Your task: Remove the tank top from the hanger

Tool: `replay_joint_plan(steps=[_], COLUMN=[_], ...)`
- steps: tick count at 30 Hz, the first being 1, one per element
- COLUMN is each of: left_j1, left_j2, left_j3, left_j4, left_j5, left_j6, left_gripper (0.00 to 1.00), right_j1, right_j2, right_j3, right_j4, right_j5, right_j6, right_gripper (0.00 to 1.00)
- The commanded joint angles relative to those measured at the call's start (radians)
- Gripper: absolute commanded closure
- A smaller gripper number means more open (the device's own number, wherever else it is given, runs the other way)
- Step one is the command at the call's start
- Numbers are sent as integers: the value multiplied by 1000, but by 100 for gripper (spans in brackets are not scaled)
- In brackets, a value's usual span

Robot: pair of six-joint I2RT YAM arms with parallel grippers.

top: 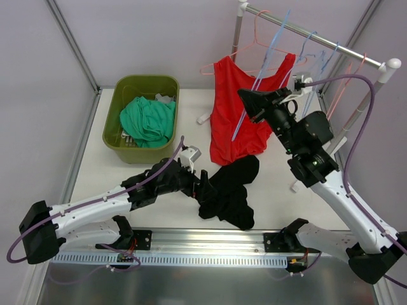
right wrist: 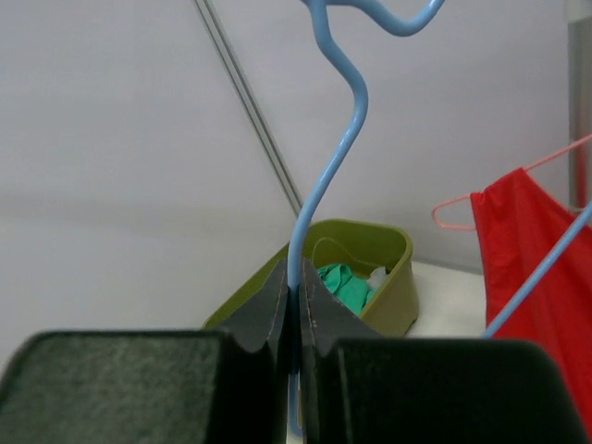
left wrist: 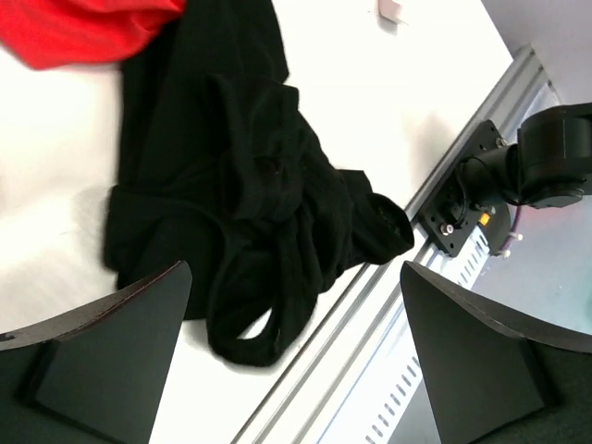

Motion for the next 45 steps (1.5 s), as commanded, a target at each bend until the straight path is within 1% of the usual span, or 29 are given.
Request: replay_joint_plan(steps=[1,2,5,6,8,9,10,14,17,22,24,28,33,37,40,43,45], left_j1=[-4,-4,-4,-4,-4,-4,-4,-4,-4,-4,-4,-4,-4,-4,-4,-4,-4], left_j2=[-81,-116,-164,-173,-201,-210,-218,-241,-235,-223,-219,-216,-206,-189,-181,-177,-176], left_j3=[74,82,120,142,163,165,168,165,160,143,140,131,127,127,122,119,116], left_j4=[-148,-211,-295,-343,-374,-392,-400,-417,-420,-418,-420,-420,-420,-418,-418,-418,-418], left_j5=[-111,-139,-199,-208,-216,-216,-216,-222,-217,-227,-227,-231,-236,-230,-230,-234,-234], left_j6=[44,47,55,56,64,67,68,67,61,52,52,53,55,49,47,42,41], left_gripper=[1,1,1,1,1,1,1,1,1,1,1,1,1,1,1,1,1], right_j1=[-17,-20,-30,-33,-43,-62,-75,-145,-181,-224,-269,-316,-327,-331,-339,-359,-363], right_j2=[53,82,115,124,130,138,141,188,198,190,178,115,20,-23,-8,50,119], right_j3=[82,114,131,133,142,145,145,188,191,190,170,96,27,-20,-4,48,107], right_j4=[-30,-56,-97,-110,-154,-160,-162,-174,-177,-176,-171,-153,-150,-150,-150,-150,-148], right_j5=[-40,-31,44,102,186,197,196,101,118,190,170,170,167,170,139,24,-68], right_j6=[125,147,228,243,286,303,353,427,449,406,420,441,455,458,457,464,495], right_gripper=[100,100,100,100,100,100,100,100,100,100,100,100,100,100,100,100,100])
